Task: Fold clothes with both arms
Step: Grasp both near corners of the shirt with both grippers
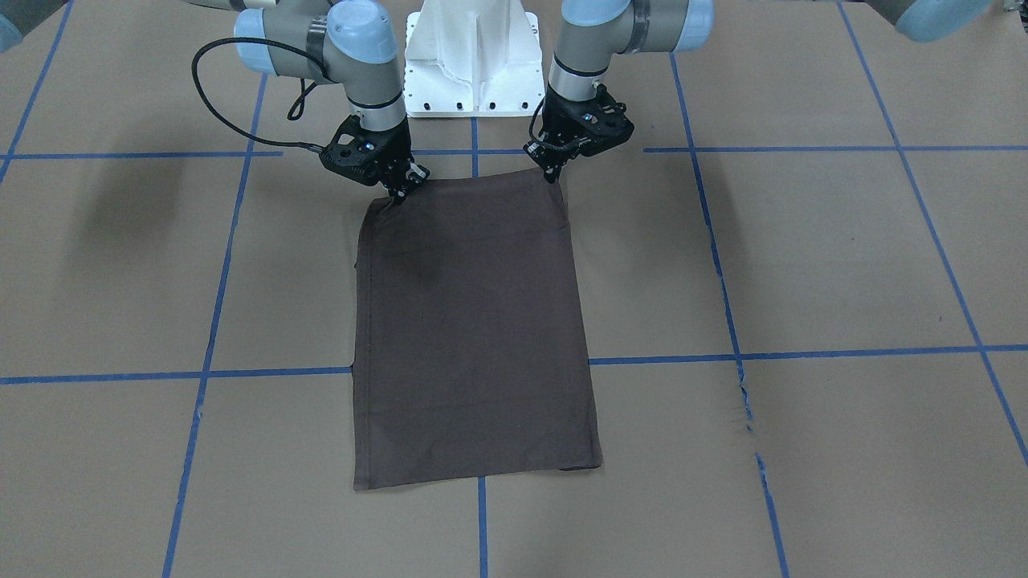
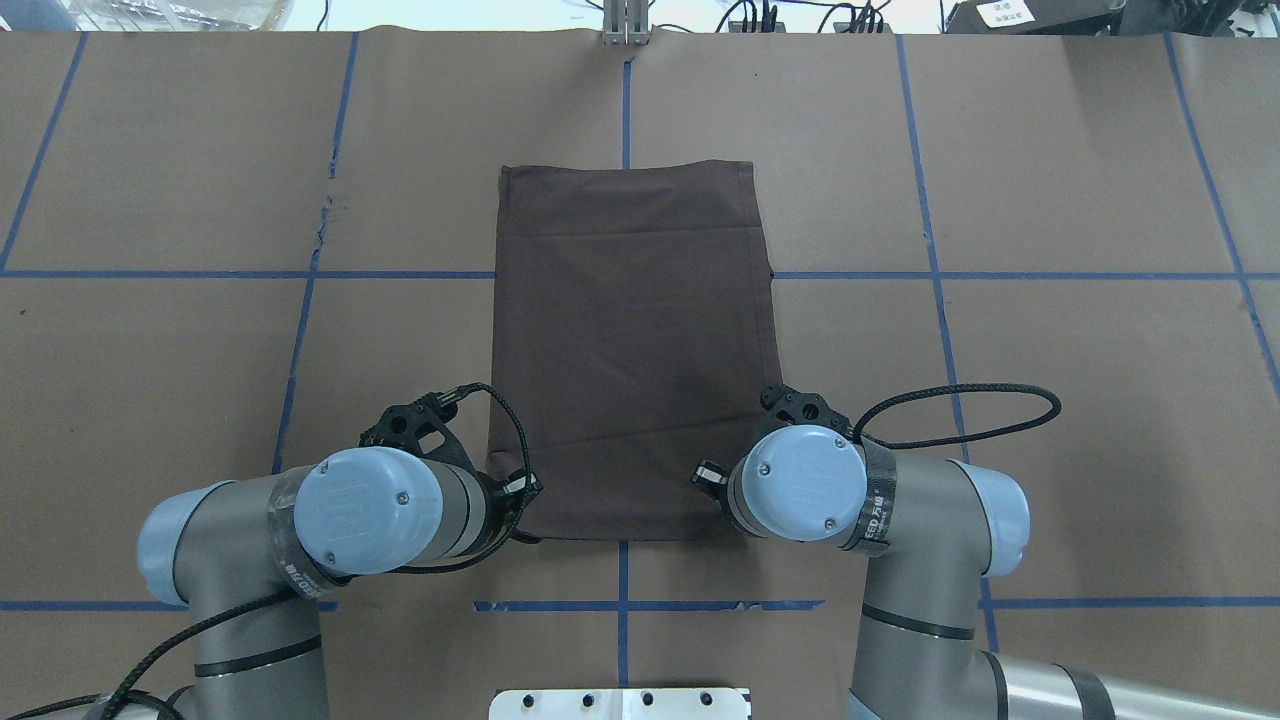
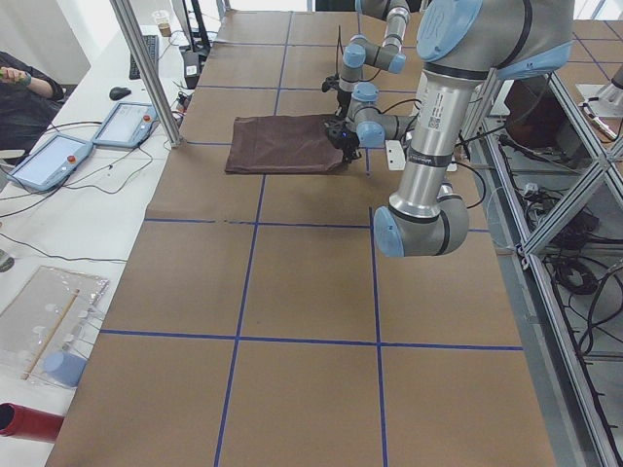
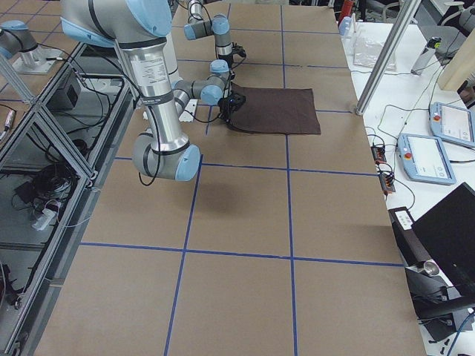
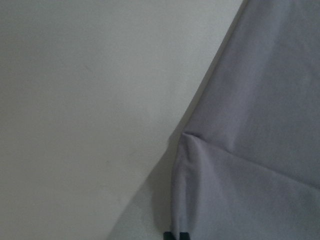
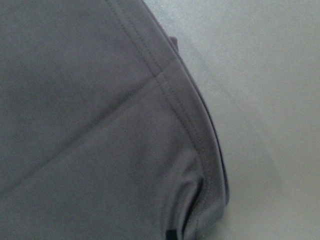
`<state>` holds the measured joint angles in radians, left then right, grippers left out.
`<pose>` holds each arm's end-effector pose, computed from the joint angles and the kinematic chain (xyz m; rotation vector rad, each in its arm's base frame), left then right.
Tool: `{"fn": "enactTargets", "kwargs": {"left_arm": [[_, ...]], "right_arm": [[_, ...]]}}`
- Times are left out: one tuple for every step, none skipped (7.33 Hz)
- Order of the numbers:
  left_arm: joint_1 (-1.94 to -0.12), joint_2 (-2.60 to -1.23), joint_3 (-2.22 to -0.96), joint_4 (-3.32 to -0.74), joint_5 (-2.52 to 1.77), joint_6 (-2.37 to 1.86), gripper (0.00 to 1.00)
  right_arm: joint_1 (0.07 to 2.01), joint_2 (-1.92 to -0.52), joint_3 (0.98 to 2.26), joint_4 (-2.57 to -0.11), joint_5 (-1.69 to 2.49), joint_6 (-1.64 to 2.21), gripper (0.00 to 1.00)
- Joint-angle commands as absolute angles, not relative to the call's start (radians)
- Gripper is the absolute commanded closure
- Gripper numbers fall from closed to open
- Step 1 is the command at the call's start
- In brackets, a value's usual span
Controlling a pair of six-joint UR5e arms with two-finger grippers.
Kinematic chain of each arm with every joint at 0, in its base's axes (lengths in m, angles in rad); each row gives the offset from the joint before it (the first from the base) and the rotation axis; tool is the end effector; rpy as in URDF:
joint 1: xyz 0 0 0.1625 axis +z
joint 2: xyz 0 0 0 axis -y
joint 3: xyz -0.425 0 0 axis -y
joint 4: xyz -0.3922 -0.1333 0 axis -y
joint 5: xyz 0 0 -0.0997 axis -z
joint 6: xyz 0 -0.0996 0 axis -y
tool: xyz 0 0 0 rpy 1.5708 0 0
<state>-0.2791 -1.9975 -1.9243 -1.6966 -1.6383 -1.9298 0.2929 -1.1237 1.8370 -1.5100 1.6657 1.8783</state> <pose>0.5365 -0.2854 0.2563 -0.1004 0.9155 -0.5626 -0.5587 -0.2979 0.2903 -0.0970 -0.7826 0.5327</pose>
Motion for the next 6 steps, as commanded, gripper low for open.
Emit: {"fn": "enactTargets", "kwargs": {"left_arm": [[-0.281,-1.997,-1.927,-1.697,-1.640,-1.930,1.00],[-0.279,-1.993,-1.937,-1.697,-1.641,-1.930,1.00],[-0.275,-1.984,-1.975,-1.695,-1.641,-1.930,1.00],[-0.249,-1.979,-2.009,-1.674,-1.640,-1.933,1.00],[-0.204,-1.970,-2.064,-1.617,-1.640,-1.933,1.00],[-0.166,-1.970,-2.138,-1.547,-1.640,-1.939,1.00]], "right_arm": [[0.295,-1.115,1.839,-1.509,1.664,1.876,1.00],[0.296,-1.124,1.856,-1.506,1.681,1.868,1.00],[0.278,-1.129,1.877,-1.503,1.683,1.867,1.00],[0.246,-1.140,1.928,-1.508,1.683,1.867,1.00],[0.204,-1.172,1.992,-1.509,1.683,1.867,1.00],[0.189,-1.184,2.023,-1.509,1.683,1.867,1.00]]}}
